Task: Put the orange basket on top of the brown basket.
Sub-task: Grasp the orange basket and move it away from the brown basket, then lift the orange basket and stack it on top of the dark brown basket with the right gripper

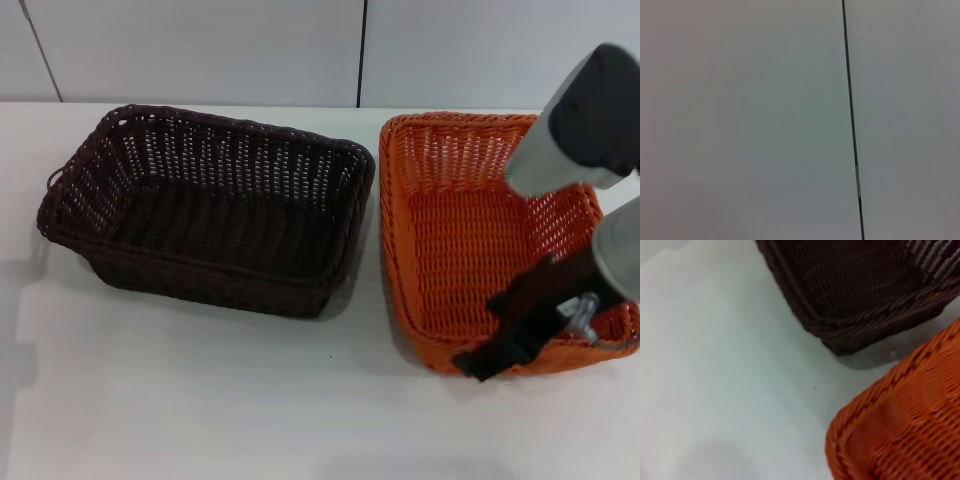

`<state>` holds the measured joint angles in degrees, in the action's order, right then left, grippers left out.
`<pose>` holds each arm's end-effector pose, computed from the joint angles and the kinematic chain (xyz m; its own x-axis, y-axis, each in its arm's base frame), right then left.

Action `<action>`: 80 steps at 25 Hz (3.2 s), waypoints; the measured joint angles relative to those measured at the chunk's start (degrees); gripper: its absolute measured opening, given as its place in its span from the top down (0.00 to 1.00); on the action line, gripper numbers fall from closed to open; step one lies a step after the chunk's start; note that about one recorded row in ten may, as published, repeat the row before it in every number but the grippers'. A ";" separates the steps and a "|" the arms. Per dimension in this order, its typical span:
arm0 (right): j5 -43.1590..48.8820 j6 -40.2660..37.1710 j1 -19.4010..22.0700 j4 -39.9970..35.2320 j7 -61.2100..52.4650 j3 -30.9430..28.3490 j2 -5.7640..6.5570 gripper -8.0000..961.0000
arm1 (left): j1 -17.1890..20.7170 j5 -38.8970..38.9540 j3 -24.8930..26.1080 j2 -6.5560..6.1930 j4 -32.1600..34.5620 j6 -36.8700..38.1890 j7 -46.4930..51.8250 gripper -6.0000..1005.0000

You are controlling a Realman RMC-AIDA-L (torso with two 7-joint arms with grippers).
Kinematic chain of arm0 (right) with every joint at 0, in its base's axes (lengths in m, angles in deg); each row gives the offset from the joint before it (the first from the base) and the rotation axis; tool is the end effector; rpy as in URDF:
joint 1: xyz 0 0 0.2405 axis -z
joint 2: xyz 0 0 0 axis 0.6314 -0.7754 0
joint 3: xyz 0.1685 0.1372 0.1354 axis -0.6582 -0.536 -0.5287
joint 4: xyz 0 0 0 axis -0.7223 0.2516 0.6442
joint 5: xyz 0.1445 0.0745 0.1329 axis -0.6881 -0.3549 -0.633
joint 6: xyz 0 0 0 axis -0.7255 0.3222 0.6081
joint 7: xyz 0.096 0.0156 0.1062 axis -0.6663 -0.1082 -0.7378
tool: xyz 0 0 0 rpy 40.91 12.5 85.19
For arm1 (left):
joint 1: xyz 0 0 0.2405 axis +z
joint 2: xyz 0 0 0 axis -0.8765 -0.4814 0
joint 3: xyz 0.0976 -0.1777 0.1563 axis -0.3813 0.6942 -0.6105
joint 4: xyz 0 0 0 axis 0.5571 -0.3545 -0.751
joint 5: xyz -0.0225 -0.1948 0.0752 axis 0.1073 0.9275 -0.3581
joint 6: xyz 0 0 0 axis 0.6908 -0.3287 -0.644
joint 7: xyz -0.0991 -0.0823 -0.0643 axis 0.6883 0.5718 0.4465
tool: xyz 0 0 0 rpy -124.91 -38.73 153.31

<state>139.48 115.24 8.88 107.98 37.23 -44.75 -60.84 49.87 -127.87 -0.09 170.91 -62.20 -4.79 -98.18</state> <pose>0.1351 0.3124 0.0102 0.8141 -0.5236 0.2513 -0.4286 -0.8336 -0.3484 -0.3620 0.3047 0.0271 0.7742 -0.0381 0.6318 0.6259 0.1942 -0.7553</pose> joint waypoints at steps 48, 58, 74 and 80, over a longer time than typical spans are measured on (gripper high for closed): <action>14.06 -6.41 -8.70 10.46 -3.95 7.12 0.29 0.85 | -0.27 -0.01 1.71 -0.19 2.85 0.03 2.02 0.23; 23.05 -9.65 -10.24 16.86 19.95 22.04 0.22 0.85 | 0.37 0.11 2.21 0.03 2.87 -0.08 4.79 0.24; 23.19 -23.51 -10.97 5.39 41.92 33.07 0.79 0.85 | -0.09 0.54 1.52 0.19 3.68 -0.46 5.37 0.24; 23.25 -27.26 -12.02 0.67 42.90 36.95 0.79 0.85 | -0.24 0.61 1.04 0.21 3.68 -0.77 5.88 0.24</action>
<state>162.73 87.98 -3.14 108.65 80.13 -7.81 -60.04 49.64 -127.26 0.95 171.12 -58.52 -5.56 -92.31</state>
